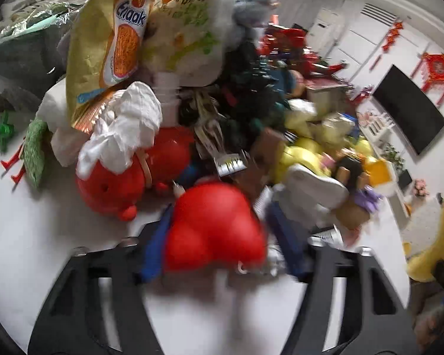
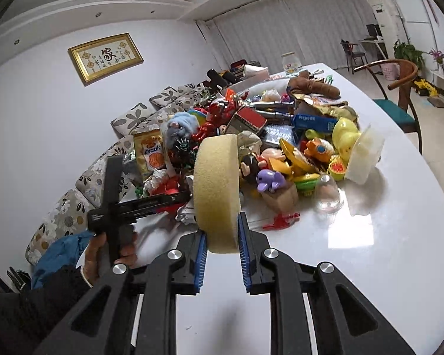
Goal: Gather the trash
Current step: 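Grasp the red heart-shaped toy with left tool while right tool grasps the yellow sponge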
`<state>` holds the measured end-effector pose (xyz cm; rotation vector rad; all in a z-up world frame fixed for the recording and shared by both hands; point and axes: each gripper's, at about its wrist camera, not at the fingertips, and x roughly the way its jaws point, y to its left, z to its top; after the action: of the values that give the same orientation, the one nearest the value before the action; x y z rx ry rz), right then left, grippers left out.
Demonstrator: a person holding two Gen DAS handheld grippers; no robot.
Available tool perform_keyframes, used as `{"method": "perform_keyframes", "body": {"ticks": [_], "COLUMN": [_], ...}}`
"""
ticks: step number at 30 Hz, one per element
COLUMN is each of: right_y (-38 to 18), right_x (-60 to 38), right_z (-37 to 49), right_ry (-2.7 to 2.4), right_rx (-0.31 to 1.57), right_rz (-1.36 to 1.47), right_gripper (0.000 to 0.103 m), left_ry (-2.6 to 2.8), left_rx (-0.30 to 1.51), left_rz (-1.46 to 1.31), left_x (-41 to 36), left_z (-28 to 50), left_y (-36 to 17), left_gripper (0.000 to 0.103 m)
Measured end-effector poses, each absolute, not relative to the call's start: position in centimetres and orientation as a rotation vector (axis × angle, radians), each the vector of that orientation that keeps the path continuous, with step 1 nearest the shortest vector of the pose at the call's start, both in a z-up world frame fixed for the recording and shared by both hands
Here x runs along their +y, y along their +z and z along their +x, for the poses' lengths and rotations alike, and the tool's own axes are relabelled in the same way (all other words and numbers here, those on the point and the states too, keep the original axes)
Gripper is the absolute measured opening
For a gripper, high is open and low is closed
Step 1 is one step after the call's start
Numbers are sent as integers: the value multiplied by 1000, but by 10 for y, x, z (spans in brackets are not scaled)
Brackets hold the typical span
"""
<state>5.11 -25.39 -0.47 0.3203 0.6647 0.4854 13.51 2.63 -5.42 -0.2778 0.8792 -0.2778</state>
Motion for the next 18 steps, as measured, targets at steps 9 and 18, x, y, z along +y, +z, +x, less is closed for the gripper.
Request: {"method": "perform_keyframes", "body": {"ticks": [9, 18], "right_y": [-7, 2], "right_x": [-234, -216], "right_z": [47, 17], "right_ry": [519, 574], "right_rx": [693, 700], "right_rz": [285, 226], "right_gripper": [20, 20], "left_ry": [-237, -223], "left_rx": [868, 589], "left_rz": [-257, -24], "left_x": [39, 23], "left_z": [89, -29], "left_y": [-54, -6], "left_gripper": [53, 53]}}
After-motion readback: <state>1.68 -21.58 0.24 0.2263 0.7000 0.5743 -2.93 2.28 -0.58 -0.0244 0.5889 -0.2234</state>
